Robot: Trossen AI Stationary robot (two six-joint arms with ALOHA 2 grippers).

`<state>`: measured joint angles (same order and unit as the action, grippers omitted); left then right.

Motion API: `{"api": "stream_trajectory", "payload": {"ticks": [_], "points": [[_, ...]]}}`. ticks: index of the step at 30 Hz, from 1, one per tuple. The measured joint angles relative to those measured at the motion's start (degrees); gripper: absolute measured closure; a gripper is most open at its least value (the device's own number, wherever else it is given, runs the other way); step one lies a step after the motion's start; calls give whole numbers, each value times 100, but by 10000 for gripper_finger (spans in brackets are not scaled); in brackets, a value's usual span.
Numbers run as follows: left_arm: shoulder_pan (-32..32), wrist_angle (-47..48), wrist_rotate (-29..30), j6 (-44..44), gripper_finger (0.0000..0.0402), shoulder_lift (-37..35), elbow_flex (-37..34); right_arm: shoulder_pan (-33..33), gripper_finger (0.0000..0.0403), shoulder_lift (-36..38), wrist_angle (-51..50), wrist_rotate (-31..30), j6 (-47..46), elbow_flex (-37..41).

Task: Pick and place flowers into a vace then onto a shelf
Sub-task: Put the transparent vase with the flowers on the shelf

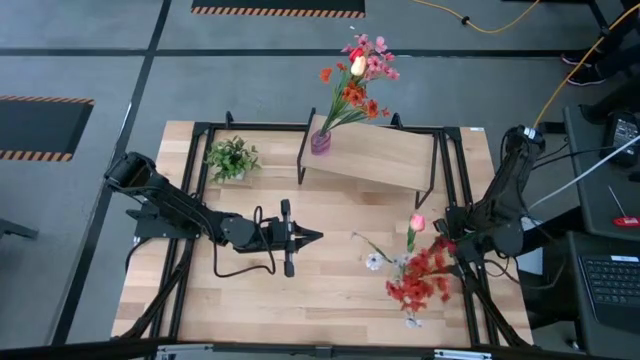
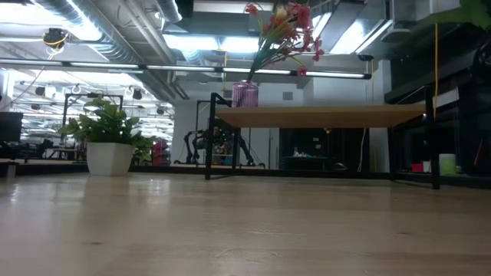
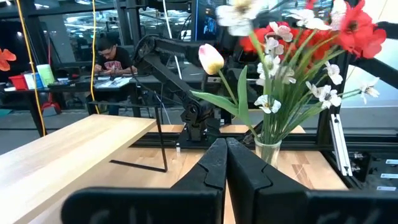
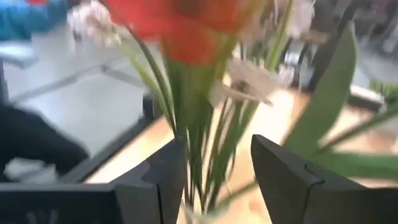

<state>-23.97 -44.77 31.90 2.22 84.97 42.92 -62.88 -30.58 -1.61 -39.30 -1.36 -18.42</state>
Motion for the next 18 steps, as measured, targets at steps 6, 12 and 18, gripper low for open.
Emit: {"api": "stream_trajectory", "payload": {"ticks": [6, 12, 18], "points": [[0, 0, 0, 0, 394, 0, 0, -6, 223, -73, -2516, 360, -1722, -889], [0, 0, 0, 0, 398, 0, 0, -6, 223, -276, -3027, 808, -2633, -823], [0, 0, -2, 0, 397, 0, 0, -6, 223, -601, -3015, 791, -2990, -823]]}}
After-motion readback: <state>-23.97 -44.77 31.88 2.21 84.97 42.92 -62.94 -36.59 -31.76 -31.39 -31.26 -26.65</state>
